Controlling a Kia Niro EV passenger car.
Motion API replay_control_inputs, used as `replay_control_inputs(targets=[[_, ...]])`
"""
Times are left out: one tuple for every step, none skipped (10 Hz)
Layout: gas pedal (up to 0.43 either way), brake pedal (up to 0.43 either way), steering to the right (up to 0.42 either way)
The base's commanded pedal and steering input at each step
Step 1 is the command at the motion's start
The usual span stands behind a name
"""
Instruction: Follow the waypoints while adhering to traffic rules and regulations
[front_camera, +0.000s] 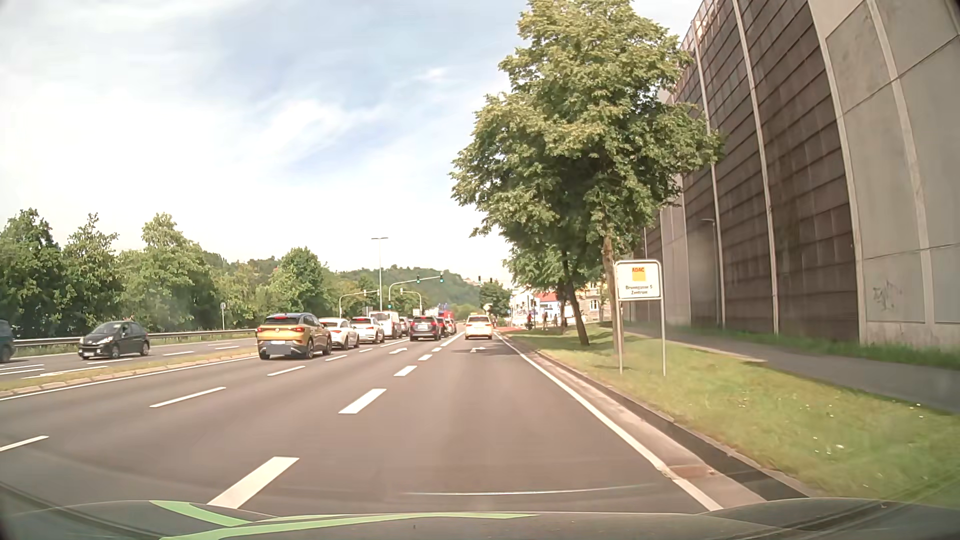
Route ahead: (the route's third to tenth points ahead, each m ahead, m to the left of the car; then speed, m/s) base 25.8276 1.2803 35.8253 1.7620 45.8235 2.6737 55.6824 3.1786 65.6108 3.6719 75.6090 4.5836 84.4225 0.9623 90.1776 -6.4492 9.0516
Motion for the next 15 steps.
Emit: replay_control_inputs(targets=[[0.047, 0.000, 0.001], [0.047, 0.000, 0.001], [0.047, 0.000, 0.001], [0.039, 0.000, 0.001], [0.039, 0.000, 0.001], [0.039, 0.000, 0.001], [0.039, 0.000, 0.001], [0.039, 0.000, 0.001], [0.039, 0.000, 0.001], [0.028, 0.000, 0.001], [0.000, 0.000, 0.000], [0.000, 0.000, 0.000], [0.000, 0.000, 0.000], [0.000, 0.000, 0.000], [0.000, 0.000, 0.000]])
